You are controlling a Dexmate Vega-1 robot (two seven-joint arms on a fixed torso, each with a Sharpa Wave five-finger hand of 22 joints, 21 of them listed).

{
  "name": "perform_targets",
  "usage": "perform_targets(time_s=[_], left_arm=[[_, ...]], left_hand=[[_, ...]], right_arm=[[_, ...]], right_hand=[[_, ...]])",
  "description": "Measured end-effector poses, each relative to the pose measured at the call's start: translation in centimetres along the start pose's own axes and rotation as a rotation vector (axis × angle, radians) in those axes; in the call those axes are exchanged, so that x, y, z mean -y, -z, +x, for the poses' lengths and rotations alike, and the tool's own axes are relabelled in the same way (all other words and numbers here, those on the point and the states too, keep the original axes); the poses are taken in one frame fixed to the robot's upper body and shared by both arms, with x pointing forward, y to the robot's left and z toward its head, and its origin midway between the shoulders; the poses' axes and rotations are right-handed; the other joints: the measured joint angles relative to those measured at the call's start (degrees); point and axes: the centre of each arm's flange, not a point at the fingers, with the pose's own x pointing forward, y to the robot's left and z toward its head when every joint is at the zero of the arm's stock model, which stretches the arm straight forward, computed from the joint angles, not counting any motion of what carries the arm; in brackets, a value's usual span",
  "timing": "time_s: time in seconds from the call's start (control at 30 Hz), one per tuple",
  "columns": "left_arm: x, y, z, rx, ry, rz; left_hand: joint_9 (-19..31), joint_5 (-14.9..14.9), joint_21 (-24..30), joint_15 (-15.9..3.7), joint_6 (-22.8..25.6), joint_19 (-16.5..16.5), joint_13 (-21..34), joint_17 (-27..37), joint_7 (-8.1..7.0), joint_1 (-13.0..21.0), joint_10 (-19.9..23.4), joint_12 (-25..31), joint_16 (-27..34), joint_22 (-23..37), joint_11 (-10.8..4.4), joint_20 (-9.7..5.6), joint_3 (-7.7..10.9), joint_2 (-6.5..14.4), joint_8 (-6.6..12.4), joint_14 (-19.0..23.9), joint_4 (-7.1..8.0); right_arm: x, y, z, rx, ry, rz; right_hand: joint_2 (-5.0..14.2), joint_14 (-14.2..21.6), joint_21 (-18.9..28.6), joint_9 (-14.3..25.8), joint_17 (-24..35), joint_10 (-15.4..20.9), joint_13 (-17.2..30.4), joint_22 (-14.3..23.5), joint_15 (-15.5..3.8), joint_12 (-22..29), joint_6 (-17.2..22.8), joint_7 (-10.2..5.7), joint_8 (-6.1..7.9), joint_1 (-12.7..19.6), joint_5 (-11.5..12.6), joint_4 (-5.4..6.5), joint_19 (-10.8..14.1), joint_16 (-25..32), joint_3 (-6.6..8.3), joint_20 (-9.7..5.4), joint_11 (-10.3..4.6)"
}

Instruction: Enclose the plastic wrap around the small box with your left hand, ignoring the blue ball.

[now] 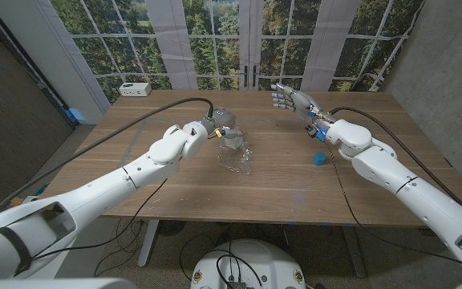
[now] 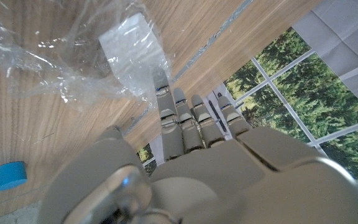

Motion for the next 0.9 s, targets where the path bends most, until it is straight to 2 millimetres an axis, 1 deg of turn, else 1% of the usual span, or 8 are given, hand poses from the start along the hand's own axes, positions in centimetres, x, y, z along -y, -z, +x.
perform_targets(time_s=[0.1, 0.2, 0.27, 0.37, 0.5, 0.7, 0.83, 0.9], left_arm=[[-0.3, 0.1, -0.6, -0.018, -0.072, 0.000], [-0.8, 0.0, -1.1, -0.027, -0.140, 0.005], [-0.8, -0.2, -1.4, -0.030, -0.163, 0.005], [-1.2, -0.2, -1.8, -0.034, -0.210, 0.009], [-1.7, -0.2, -2.3, -0.025, -0.267, -0.005], [-2.2, -0.5, -3.0, 0.001, -0.313, -0.027], [-2.5, -0.5, -3.3, 0.022, -0.324, -0.044], [-2.5, -0.6, -3.4, 0.034, -0.322, -0.052]], left_hand=[[0.16, 0.00, 0.00, -0.07, -0.02, 0.47, 0.00, -0.08, -0.02, 3.15, 0.40, 0.00, 0.00, 0.00, -0.40, -0.08, 2.33, 0.41, -0.69, 0.32, -2.38], [0.16, 0.00, 0.00, -0.06, 0.02, 1.20, 0.00, -0.08, -0.06, 5.43, 1.07, 0.07, 0.00, 0.00, -1.06, -0.19, 3.95, 0.33, -1.13, 0.93, -4.54], [0.15, 0.00, 0.32, -0.02, 0.73, 1.42, 0.00, -0.08, -0.68, 6.43, 1.62, 0.36, 0.00, 0.00, -1.59, -0.41, 4.69, 0.09, -1.13, 1.42, -5.74], [0.40, -0.01, 0.34, 0.07, 3.03, 2.04, 0.00, -0.08, -0.56, 7.36, 2.86, 0.68, 0.00, 0.01, -1.90, -0.42, 5.56, -0.47, -1.13, 1.89, -7.06], [0.42, -0.01, 0.55, 0.00, 5.92, 2.66, 0.01, -0.08, -0.10, 7.86, 5.06, 1.55, 0.22, 0.01, -2.32, -0.42, 6.41, -0.68, -0.89, 3.29, -8.37], [0.69, -0.01, 0.78, -0.10, 6.47, 3.14, 0.04, -0.08, -0.32, 8.14, 5.86, 1.77, 0.22, 0.01, -2.54, -0.50, 6.72, -0.96, -0.86, 3.55, -8.82], [1.20, -0.01, 0.78, -0.10, 6.45, 3.33, 0.18, -0.35, -0.36, 9.30, 5.57, 1.71, 0.19, 0.01, -2.80, -0.70, 6.95, -2.12, -0.92, 3.52, -10.57], [1.22, -0.01, 0.78, -0.03, 5.49, 3.33, 0.25, -0.35, -1.30, 9.88, 4.41, 1.14, -0.23, 0.01, -3.04, -0.70, 7.10, -2.69, -1.62, 2.57, -11.47]], right_arm=[[0.0, 0.0, 0.0, 0.000, 0.000, -0.001], [0.0, 0.0, -0.1, 0.000, 0.000, -0.001], [0.0, 0.0, -0.1, 0.001, 0.000, -0.001], [0.0, -0.1, -0.1, 0.002, 0.000, -0.001], [0.0, -0.1, -0.2, 0.003, 0.000, -0.001], [-0.1, -0.2, -0.3, 0.005, 0.000, -0.002], [-0.1, -0.2, -0.3, 0.006, -0.001, -0.004], [-0.2, -0.3, -0.3, 0.008, -0.002, -0.005]], right_hand=[[0.00, 0.00, 0.00, 0.00, 0.00, 0.00, 0.00, 0.00, 0.00, 0.00, 0.00, 0.00, 0.00, 0.00, 0.00, 0.00, 0.00, 0.00, 0.00, 0.00, 0.00], [0.00, 0.00, 0.00, 0.00, 0.00, 0.00, 0.00, 0.00, 0.00, 0.00, 0.00, 0.00, 0.00, 0.00, 0.00, 0.00, 0.00, 0.00, 0.00, 0.00, 0.00], [0.00, 0.00, 0.00, 0.00, 0.00, 0.00, 0.00, 0.00, 0.00, 0.00, 0.00, 0.00, 0.00, 0.00, 0.00, 0.00, 0.00, 0.00, 0.00, 0.00, 0.00], [0.00, 0.00, 0.00, 0.00, 0.00, 0.00, 0.00, 0.00, 0.00, 0.00, 0.00, 0.00, 0.00, 0.00, 0.00, 0.00, 0.00, 0.00, 0.00, 0.00, 0.00], [0.00, 0.00, 0.00, 0.00, 0.00, 0.00, 0.00, 0.00, 0.00, 0.00, 0.00, 0.00, 0.00, 0.00, 0.00, 0.00, 0.00, 0.00, 0.00, 0.00, 0.00], [0.00, 0.00, 0.00, 0.00, 0.00, 0.00, 0.00, 0.00, 0.00, 0.00, 0.00, 0.00, 0.00, 0.00, 0.00, -0.01, 0.00, 0.00, 0.00, 0.00, 0.00], [0.00, 0.00, 0.00, 0.00, -0.01, 0.00, 0.00, 0.00, 0.00, 0.00, 0.00, 0.00, 0.00, 0.00, 0.00, -0.01, 0.00, 0.00, 0.00, 0.00, 0.00], [0.00, 0.00, 0.00, 0.00, -0.01, 0.00, 0.00, 0.00, 0.00, 0.00, 0.00, 0.00, 0.00, 0.00, 0.00, -0.01, 0.00, 0.00, 0.00, 0.00, 0.00]])
